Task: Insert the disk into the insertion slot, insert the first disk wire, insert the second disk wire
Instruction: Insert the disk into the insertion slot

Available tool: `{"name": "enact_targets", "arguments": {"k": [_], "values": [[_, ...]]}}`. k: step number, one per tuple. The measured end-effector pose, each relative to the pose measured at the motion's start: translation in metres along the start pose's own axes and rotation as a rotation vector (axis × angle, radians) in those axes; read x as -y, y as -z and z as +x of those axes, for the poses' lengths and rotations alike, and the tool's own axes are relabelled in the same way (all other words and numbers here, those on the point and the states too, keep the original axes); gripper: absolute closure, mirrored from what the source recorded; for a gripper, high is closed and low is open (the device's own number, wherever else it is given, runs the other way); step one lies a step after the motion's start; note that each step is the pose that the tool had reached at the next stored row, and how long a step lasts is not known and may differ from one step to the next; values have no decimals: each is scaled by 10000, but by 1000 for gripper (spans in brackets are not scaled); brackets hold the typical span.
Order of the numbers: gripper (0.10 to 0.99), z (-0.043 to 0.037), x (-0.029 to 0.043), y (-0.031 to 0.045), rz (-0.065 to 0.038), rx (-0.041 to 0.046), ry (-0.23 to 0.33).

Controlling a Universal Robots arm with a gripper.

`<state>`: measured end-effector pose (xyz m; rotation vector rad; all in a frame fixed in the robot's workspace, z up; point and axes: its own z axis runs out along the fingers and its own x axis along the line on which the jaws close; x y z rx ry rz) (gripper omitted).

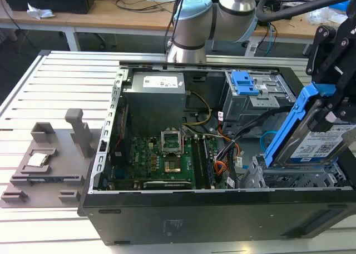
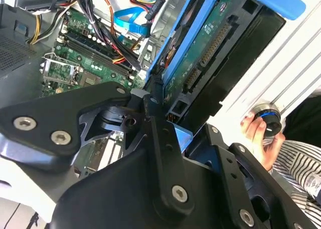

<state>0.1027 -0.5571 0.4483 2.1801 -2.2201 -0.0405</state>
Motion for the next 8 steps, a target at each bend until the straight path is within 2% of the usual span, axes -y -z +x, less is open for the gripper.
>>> {"name": "enact_targets", "arguments": {"k": [3,8], "values": [[722,-41,-1,-59,0,0,0],[722,-57,1,-116,1,-1,0]]}}
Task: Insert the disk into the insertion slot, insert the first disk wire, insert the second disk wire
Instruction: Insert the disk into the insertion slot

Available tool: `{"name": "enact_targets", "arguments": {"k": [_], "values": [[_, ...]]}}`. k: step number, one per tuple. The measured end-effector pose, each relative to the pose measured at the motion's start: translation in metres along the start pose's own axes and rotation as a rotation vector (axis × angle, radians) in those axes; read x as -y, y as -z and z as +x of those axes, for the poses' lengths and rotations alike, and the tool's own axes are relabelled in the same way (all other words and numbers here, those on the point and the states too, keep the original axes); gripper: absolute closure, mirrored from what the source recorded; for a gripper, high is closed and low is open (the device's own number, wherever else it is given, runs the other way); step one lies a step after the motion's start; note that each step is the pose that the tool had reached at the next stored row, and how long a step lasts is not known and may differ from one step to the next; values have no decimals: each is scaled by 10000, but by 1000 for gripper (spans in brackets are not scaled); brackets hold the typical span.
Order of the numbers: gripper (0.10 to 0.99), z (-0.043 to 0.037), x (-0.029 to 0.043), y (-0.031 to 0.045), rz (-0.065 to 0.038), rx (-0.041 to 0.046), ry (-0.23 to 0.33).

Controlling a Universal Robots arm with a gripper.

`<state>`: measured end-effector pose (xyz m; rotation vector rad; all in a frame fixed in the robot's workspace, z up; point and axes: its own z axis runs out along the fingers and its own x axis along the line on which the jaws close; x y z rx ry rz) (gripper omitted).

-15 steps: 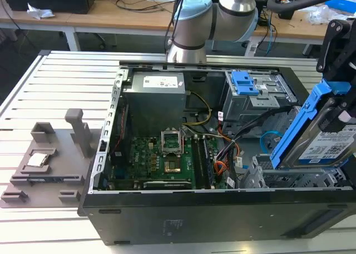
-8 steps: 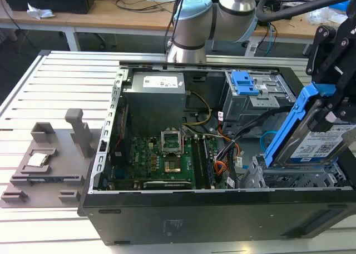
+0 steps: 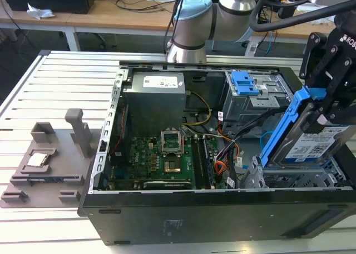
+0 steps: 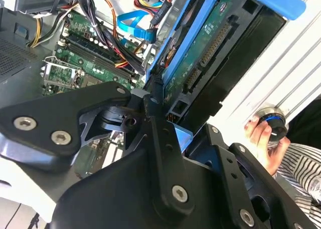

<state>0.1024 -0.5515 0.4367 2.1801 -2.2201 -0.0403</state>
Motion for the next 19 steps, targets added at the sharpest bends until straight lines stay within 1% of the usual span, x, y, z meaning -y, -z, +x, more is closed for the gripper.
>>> {"name": "enact_targets", "arguments": {"k": [4,6,7,9,13,19], "values": [[722,0,-17,-49,0,1,-1],[722,1,-61,-52,17,2,1],[722,2,-71,-46,34,7,0],[722,1,-73,-38,41,-1,-6],[722,1,-74,-42,41,6,-251],[722,1,-72,-105,40,14,-241]]}}
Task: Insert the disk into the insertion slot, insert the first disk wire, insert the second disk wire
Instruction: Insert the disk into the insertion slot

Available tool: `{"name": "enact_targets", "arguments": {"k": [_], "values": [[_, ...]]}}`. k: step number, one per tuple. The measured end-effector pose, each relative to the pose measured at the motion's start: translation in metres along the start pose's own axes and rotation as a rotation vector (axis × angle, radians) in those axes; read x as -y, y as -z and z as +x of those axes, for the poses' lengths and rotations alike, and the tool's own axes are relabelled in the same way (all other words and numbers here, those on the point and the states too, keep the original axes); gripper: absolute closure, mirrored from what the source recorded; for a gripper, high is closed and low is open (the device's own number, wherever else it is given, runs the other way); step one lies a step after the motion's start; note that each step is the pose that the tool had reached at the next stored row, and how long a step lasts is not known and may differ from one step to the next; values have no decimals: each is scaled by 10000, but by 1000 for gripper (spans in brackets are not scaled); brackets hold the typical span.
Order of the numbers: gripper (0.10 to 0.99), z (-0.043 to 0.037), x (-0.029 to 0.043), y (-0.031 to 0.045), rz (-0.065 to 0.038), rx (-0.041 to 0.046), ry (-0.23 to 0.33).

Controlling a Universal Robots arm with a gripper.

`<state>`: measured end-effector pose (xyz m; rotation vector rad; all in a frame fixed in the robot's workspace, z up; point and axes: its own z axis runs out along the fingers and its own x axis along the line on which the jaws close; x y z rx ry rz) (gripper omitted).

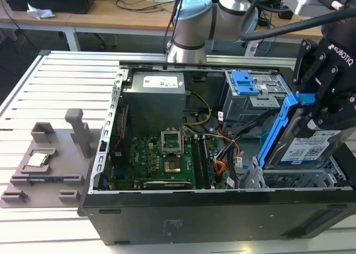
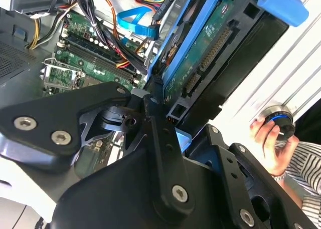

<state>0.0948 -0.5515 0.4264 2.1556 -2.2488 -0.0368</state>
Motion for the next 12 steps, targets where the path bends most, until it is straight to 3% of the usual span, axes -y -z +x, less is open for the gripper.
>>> {"name": "enact_targets", "arguments": {"k": [8,12], "values": [[722,-1,4,-162,0,-5,6],[722,-1,6,-207,-1,-6,6]]}}
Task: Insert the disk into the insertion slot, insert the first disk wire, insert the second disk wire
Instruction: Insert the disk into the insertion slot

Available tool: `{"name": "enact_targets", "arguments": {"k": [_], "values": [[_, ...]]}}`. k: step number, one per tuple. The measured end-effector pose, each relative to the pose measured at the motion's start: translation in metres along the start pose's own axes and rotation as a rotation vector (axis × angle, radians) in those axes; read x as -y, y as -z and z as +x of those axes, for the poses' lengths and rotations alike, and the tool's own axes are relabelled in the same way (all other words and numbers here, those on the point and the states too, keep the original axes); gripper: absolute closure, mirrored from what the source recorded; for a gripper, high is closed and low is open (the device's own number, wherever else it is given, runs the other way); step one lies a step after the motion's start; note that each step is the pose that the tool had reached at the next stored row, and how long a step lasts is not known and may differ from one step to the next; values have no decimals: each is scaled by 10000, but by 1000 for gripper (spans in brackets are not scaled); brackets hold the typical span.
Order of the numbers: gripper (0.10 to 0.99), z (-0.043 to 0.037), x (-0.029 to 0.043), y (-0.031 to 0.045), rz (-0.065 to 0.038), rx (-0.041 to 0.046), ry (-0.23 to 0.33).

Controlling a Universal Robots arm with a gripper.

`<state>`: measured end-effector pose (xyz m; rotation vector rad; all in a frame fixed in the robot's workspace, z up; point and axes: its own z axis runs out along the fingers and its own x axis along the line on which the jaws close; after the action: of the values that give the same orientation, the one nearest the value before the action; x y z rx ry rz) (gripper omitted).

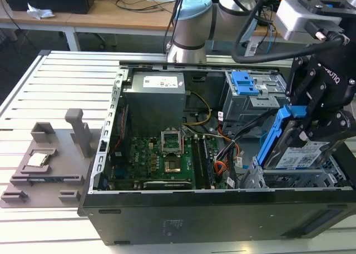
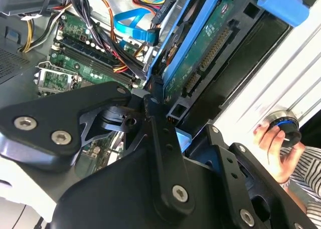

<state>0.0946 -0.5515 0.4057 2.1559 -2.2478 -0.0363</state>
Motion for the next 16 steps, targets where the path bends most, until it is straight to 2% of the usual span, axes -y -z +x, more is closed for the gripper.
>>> {"name": "enact_targets", "arguments": {"k": [11,13,14,16], "values": [[722,0,3,-78,0,-1,0],[710,0,2,-79,0,-1,-1],[647,0,2,-80,0,1,-1],[647,0,2,-80,0,-1,-1]]}}
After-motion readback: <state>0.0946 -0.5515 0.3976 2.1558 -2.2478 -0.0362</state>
